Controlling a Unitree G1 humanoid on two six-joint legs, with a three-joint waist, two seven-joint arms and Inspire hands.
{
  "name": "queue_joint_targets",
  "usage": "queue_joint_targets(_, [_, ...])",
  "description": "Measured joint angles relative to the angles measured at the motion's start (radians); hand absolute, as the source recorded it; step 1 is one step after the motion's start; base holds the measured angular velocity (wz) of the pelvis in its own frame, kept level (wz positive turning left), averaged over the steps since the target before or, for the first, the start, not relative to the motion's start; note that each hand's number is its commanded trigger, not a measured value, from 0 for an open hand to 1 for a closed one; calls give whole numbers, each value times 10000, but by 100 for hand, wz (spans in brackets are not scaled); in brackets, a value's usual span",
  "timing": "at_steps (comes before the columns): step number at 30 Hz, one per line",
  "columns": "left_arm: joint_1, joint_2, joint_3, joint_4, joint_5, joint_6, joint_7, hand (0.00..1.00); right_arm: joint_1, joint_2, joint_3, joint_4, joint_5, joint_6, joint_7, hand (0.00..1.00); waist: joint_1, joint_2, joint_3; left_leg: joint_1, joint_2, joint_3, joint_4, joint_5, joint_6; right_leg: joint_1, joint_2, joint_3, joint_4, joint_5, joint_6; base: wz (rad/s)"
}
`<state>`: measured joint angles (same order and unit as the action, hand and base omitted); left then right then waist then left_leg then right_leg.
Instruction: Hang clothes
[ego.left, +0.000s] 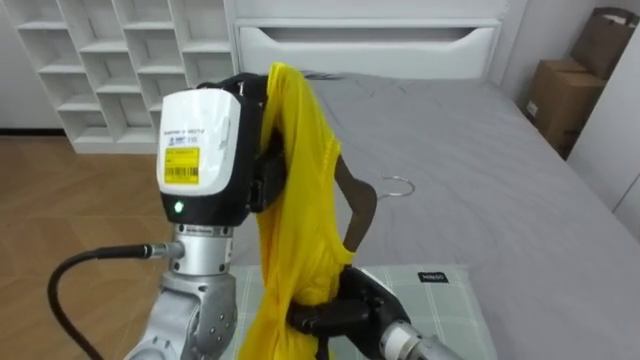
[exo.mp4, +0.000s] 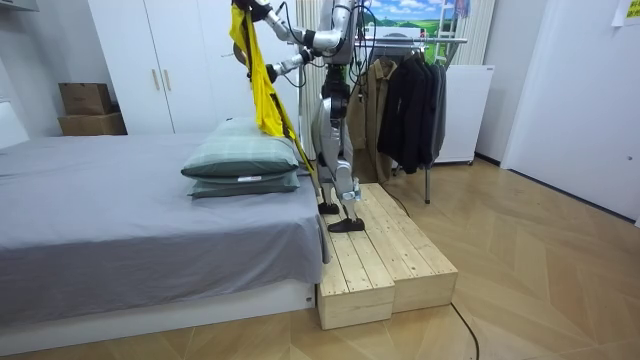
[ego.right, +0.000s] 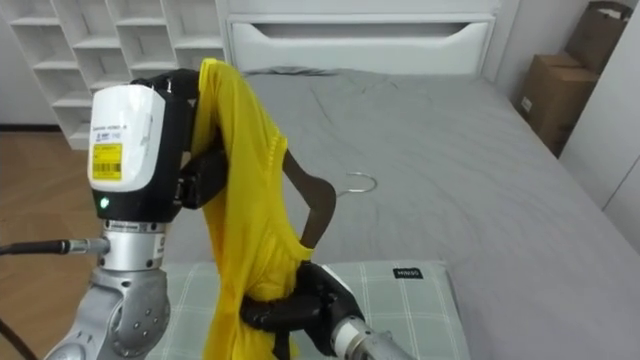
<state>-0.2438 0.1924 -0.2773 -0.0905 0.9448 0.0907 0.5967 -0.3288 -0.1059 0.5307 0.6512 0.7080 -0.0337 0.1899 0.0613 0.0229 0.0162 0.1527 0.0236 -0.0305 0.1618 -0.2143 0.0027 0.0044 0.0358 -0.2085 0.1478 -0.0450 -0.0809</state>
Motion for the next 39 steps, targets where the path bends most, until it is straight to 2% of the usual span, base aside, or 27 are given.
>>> queue_joint_targets(5, [0, -2, -2, 1, 0, 46, 3, 100, 0, -1, -2, -10, 1, 0, -13, 100, 9, 24, 15, -1, -5, -3, -16, 0, 0, 4, -4, -15, -12, -8, 13, 0])
queue_joint_targets(10, [1, 3, -15, 21, 0, 70, 25, 100, 0, -205, -21, -35, 4, 0, 67, 100, -21, 105, 57, -8, 1, -21, -71, 0, 0, -12, 6, -48, -34, -10, 16, 0])
queue_joint_targets(15, [2, 3, -29, 21, -12, 120, 25, 100, 0, -218, -22, -34, -8, 1, 54, 100, -82, 174, 41, -7, 8, -22, -61, 1, 1, -1, -7, -124, -42, -4, 6, 0])
queue_joint_targets(24, [6, 2, -25, 20, -12, 120, 24, 100, 1, -234, -48, -52, -30, 1, 56, 100, -76, 175, 39, -5, 6, -18, -46, 1, 1, 8, -18, -143, -45, -5, 9, 0])
queue_joint_targets(25, [6, 2, -23, 20, -13, 120, 22, 62, 1, -233, -48, -52, -30, 1, 55, 100, -78, 176, 38, -5, 7, -19, -37, 1, 1, 18, -18, -144, -48, -5, 8, 0])
queue_joint_targets(26, [6, 2, -23, 20, -14, 120, 19, 15, 1, -233, -48, -52, -29, 1, 56, 100, -80, 176, 38, -4, 7, -19, -32, 1, 1, 27, -18, -145, -51, -5, 9, 0])
queue_joint_targets(27, [6, 2, -22, 20, -15, 120, 17, 0, 1, -234, -48, -51, -29, 1, 55, 100, -84, 177, 38, 1, 8, -19, -20, 1, 1, 46, -17, -146, -59, -5, 8, 0])
queue_joint_targets(39, [83, 37, -6, 20, -12, 89, -226, 0, 26, -236, -199, -52, -60, 5, 84, 100, -73, 165, 28, 144, 2, -20, -1, 1, 1, 231, -25, -156, -97, -5, 9, 1])
